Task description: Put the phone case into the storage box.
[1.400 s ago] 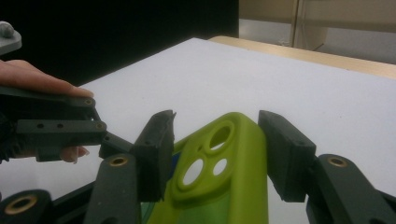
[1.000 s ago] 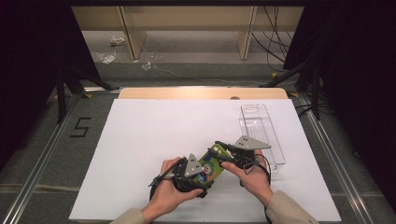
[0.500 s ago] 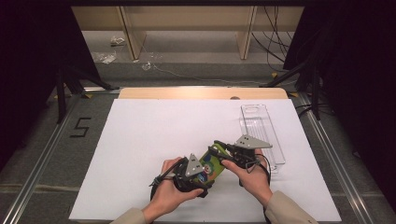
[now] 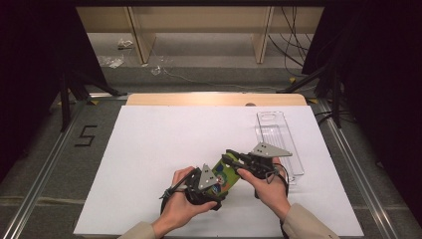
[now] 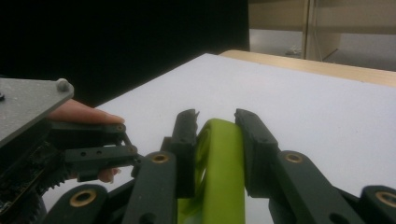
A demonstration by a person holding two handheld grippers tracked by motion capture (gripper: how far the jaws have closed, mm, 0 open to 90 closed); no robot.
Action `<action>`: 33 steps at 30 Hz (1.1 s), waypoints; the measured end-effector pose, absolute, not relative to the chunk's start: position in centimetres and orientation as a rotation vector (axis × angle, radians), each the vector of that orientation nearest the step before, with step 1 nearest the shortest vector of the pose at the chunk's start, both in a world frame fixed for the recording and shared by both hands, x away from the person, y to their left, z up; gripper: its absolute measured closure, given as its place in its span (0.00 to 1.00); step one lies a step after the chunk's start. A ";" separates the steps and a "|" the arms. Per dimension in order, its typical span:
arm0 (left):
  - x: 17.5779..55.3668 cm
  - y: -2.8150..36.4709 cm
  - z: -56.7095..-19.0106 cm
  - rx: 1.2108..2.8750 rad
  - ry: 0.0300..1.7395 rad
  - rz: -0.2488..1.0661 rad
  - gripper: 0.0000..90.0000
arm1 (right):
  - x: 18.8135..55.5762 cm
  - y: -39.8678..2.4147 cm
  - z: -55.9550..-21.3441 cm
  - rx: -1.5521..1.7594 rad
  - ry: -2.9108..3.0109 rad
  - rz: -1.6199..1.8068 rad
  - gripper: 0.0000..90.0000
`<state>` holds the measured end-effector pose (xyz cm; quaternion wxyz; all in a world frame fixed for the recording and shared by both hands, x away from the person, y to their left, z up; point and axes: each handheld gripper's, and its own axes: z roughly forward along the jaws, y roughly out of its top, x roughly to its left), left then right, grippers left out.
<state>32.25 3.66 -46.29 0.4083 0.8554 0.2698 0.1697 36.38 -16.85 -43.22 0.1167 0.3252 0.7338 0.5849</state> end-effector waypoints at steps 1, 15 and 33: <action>32.3 3.7 -46.3 2.152 0.675 0.426 0.18 | 36.4 -16.8 -43.2 0.949 2.147 1.717 0.80; 33.0 5.2 -45.4 2.057 0.666 0.449 0.16 | 36.0 -17.5 -40.9 0.858 2.105 1.755 0.86; 33.1 8.0 -45.0 2.025 0.677 0.431 0.12 | 36.4 -18.0 -40.5 0.815 2.133 1.697 0.86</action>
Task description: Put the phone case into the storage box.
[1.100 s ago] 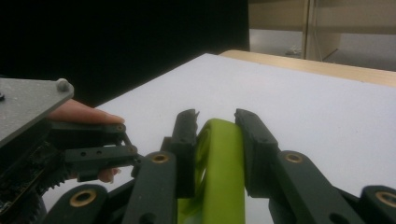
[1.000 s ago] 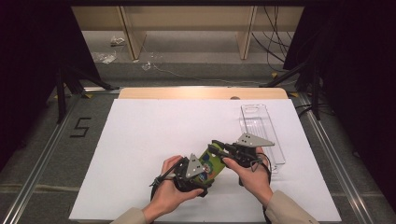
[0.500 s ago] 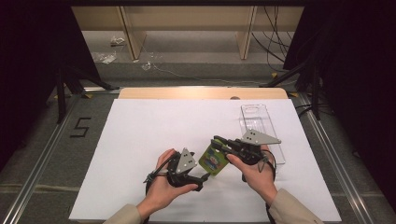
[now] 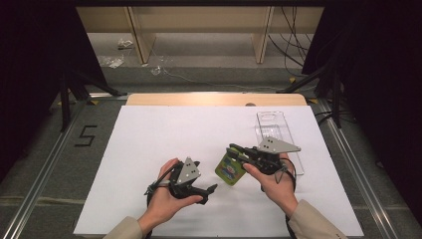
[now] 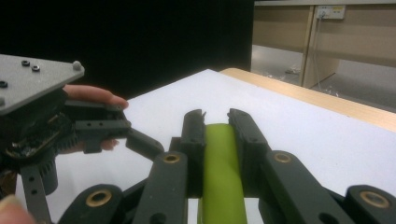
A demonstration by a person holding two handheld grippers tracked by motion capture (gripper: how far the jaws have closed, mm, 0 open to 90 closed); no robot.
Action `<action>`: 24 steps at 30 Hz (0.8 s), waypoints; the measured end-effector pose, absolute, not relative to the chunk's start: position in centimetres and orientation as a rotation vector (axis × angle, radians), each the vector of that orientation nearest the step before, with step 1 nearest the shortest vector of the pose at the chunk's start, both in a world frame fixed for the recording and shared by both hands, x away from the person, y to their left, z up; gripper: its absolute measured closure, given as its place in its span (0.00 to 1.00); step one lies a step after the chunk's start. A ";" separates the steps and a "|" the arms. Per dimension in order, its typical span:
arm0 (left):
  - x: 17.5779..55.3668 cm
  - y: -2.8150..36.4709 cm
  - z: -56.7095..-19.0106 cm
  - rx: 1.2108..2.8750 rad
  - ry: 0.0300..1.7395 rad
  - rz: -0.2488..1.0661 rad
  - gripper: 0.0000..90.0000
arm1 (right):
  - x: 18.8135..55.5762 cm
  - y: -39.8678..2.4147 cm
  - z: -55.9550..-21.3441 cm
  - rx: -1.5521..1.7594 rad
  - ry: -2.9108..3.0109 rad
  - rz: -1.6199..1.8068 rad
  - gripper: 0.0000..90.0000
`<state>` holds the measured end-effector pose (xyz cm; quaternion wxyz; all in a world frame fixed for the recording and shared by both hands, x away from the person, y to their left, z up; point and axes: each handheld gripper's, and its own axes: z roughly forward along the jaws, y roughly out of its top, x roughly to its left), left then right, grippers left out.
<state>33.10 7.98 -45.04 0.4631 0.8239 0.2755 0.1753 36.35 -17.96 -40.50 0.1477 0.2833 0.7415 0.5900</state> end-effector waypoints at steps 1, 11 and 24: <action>33.1 8.3 -45.0 2.020 0.680 0.425 0.11 | 36.4 -18.0 -40.5 0.814 2.133 1.696 0.86; 33.0 10.8 -44.9 2.006 0.656 0.425 0.00 | 36.6 -18.4 -40.1 0.798 2.130 1.677 0.86; 32.8 14.2 -45.2 1.989 0.749 0.478 0.00 | 36.9 -18.7 -39.9 0.803 2.119 1.665 0.86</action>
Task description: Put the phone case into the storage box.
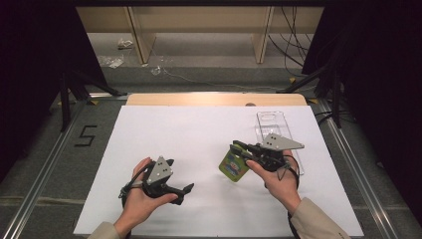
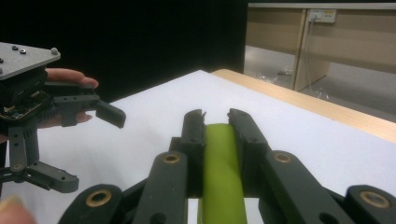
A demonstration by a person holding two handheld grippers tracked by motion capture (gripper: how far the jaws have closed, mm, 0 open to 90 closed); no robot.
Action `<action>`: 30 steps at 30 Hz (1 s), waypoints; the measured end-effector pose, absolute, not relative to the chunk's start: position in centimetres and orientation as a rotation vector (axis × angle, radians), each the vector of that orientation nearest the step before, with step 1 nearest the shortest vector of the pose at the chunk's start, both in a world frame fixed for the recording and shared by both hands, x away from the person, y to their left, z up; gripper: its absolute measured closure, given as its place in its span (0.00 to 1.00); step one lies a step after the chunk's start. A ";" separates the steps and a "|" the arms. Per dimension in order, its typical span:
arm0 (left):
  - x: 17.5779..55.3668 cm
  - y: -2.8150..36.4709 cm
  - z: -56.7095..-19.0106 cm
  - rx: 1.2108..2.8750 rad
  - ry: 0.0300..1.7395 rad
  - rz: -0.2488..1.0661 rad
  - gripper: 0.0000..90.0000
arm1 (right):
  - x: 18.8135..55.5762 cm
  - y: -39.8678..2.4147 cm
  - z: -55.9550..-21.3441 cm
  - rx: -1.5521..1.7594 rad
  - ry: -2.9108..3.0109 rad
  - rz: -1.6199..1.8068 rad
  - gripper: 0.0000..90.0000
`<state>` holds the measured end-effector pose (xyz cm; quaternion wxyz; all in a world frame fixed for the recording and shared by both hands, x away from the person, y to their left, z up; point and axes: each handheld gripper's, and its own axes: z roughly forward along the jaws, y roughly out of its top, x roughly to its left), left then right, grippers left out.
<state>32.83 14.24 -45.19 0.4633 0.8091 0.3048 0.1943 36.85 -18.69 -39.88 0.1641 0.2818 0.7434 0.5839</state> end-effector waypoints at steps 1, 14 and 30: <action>32.8 14.4 -45.2 1.986 0.754 0.479 0.00 | 36.9 -18.7 -39.8 0.804 2.118 1.664 0.86; 32.6 15.8 -45.3 1.969 0.776 0.501 0.00 | 37.2 -19.2 -39.6 0.815 2.098 1.660 0.86; 32.6 16.3 -45.6 1.969 0.788 0.505 0.00 | 37.7 -19.7 -39.2 0.825 2.074 1.651 0.86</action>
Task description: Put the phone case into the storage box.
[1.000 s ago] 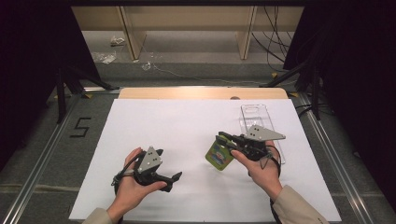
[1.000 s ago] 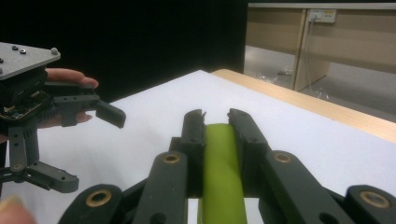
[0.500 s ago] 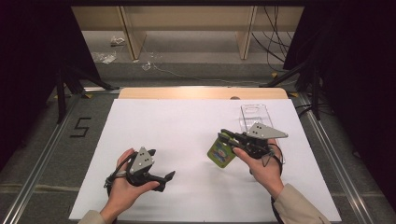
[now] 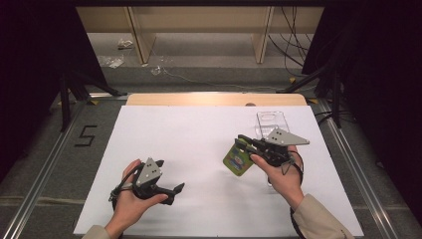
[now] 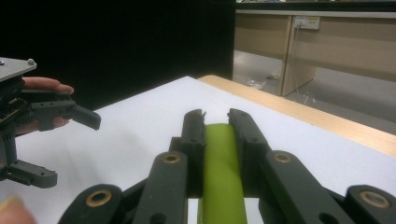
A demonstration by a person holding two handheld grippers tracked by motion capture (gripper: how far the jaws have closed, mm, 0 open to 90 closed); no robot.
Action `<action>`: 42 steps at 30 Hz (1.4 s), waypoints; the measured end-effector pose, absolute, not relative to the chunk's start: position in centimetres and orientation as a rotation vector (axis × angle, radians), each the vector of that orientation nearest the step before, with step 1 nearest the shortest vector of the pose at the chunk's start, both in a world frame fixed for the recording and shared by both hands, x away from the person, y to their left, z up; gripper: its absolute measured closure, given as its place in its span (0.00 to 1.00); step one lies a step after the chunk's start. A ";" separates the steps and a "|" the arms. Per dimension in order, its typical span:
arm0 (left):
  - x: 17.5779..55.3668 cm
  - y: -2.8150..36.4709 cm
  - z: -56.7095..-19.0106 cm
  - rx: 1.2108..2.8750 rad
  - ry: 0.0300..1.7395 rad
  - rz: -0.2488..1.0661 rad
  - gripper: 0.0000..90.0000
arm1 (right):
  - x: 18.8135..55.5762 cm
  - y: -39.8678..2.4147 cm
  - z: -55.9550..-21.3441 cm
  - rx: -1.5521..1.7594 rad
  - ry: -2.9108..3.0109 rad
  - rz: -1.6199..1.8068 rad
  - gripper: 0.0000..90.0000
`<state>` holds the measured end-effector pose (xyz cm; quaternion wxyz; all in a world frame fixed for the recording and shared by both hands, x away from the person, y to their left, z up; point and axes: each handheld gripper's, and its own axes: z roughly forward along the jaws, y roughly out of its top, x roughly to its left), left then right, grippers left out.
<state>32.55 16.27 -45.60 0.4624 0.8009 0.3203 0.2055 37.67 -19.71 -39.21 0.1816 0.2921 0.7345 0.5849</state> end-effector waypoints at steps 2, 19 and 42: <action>32.5 16.3 -45.6 1.969 0.787 0.506 0.00 | 37.7 -19.8 -39.2 0.827 2.070 1.650 0.86; 32.7 16.2 -45.8 1.972 0.792 0.510 0.00 | 38.4 -20.7 -38.6 0.844 2.022 1.648 0.86; 32.7 16.3 -45.7 1.967 0.789 0.519 0.00 | 39.1 -21.2 -38.0 0.855 1.980 1.639 0.86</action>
